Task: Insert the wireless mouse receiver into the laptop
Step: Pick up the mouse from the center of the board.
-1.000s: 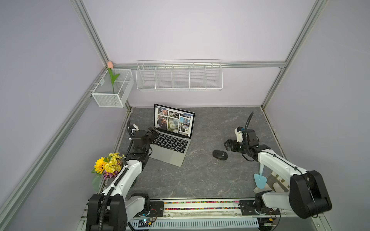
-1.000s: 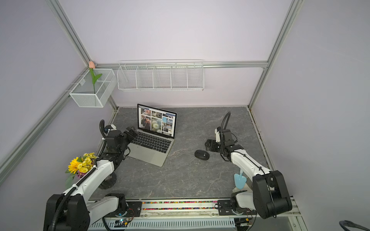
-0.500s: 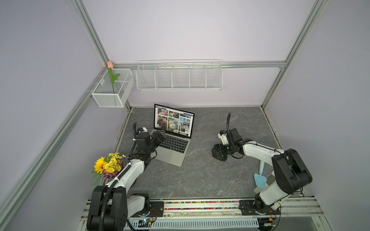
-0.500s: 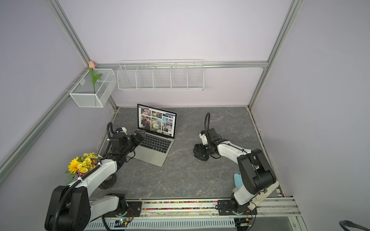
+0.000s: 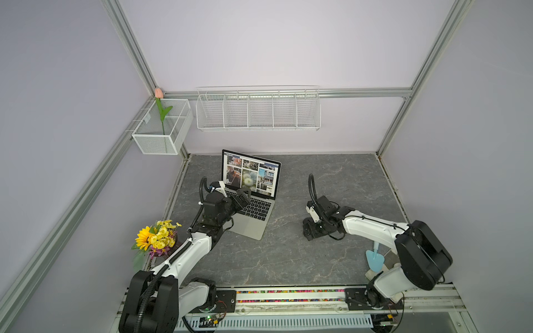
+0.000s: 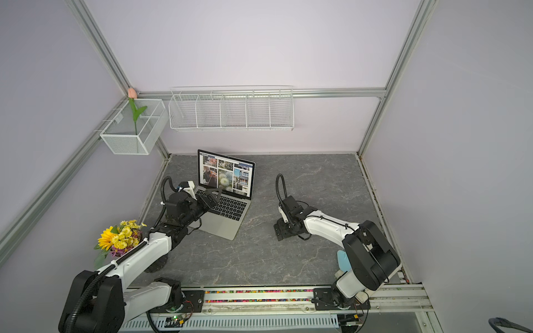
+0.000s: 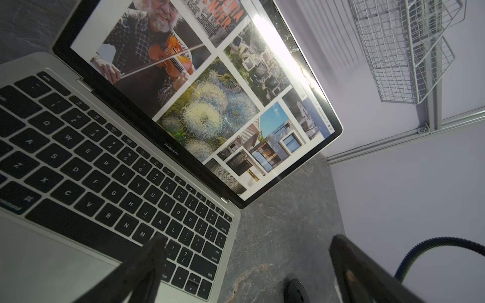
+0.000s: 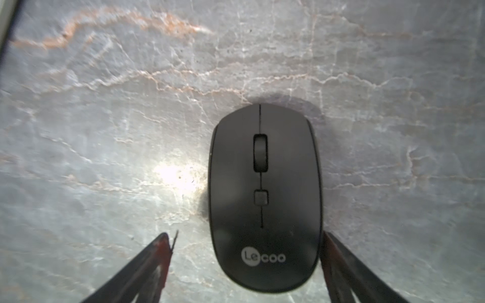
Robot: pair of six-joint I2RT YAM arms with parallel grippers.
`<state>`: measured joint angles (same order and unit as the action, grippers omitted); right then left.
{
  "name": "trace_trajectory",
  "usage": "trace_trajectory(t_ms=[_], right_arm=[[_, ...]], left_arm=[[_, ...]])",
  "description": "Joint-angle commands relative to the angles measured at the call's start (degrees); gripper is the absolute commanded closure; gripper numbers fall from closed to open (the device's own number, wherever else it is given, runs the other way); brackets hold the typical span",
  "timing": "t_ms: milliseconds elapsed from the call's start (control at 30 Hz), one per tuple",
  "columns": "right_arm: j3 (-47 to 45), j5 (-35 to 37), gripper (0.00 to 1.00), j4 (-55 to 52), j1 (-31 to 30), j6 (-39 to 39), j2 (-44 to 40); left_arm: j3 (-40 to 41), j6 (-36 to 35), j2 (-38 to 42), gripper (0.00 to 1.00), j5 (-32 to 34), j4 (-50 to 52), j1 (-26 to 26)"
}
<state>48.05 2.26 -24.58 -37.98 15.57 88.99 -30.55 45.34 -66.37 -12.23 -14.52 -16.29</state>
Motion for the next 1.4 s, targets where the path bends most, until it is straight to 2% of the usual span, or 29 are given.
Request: trace_trajectory(t_ms=[0,33,100,400,433,533,667,767,900,967,1000,1067,1133,1267,1300,1367], right_arm=[[1.41,6.49,0.02,-1.08,-1.78,-3.44,3.23],[1.95,7.57,0.01,-1.86,-2.24,-3.7,4.24],[3.59,8.52,0.06,-2.54,-2.84,-3.42,5.26],[2.75,9.74,0.38,-2.22,-3.68,-0.3,5.07],[2.66,9.86,0.4,-2.31,-3.69,-0.05,4.98],[1.87,9.72,0.39,-2.32,-3.69,0.49,4.58],[-0.51,8.71,0.5,-0.6,-3.73,0.37,2.46],[0.54,6.5,0.56,-0.09,-2.95,-3.3,-0.56],[6.18,0.24,0.64,-0.69,0.19,-12.85,-7.05],[9.53,-3.48,0.7,-2.25,3.23,-17.2,-9.73],[11.6,-5.75,0.73,-3.37,5.08,-19.35,-10.98],[15.51,-9.85,0.76,-6.83,7.97,-24.02,-12.95],[20.79,-13.08,0.79,-12.67,9.37,-30.66,-14.48],[29.37,-19.06,0.79,-25.92,9.61,-44.39,-16.3],[30.93,-20.65,0.79,-28.41,9.62,-47.49,-16.66],[34.02,-21.77,0.84,-32.1,9.65,-49.66,-16.7]], left_arm=[[0.29,-0.8,-0.53,0.01,1.0,-1.88,-1.01],[0.29,-0.95,-0.65,0.01,0.77,-1.76,-0.98],[0.15,-1.21,-0.68,0.01,0.33,-1.43,-1.11],[-4.22,-6.62,-1.07,0.01,-1.53,3.17,-2.94],[-4.79,-7.11,-1.34,0.01,-1.89,2.76,-3.24],[-6.03,-8.08,-1.98,0.01,-2.57,-0.14,-4.69],[-8.31,-10.16,-3.46,0.01,-2.87,-4.85,-6.71],[-9.71,-14.06,-4.7,0.01,-5.55,-13.16,-6.9],[-10.23,-28.55,-4.98,0.01,-12.62,-29.9,-8.29],[-9.54,-41.66,-4.51,0.01,-15.23,-36.3,-10.9],[-10.0,-50.19,-4.31,0.01,-16.16,-36.43,-12.56],[-13.98,-61.65,-4.47,0.01,-17.51,-29.8,-15.01],[-20.67,-70.19,-4.72,0.01,-23.43,-18.29,-15.65],[-25.97,-81.04,-5.05,0.01,-30.93,-14.73,-16.46],[-27.02,-87.02,-5.54,0.01,-30.55,-14.05,-17.53],[-26.34,-104.27,-6.92,0.01,-27.69,-14.83,-20.94]])
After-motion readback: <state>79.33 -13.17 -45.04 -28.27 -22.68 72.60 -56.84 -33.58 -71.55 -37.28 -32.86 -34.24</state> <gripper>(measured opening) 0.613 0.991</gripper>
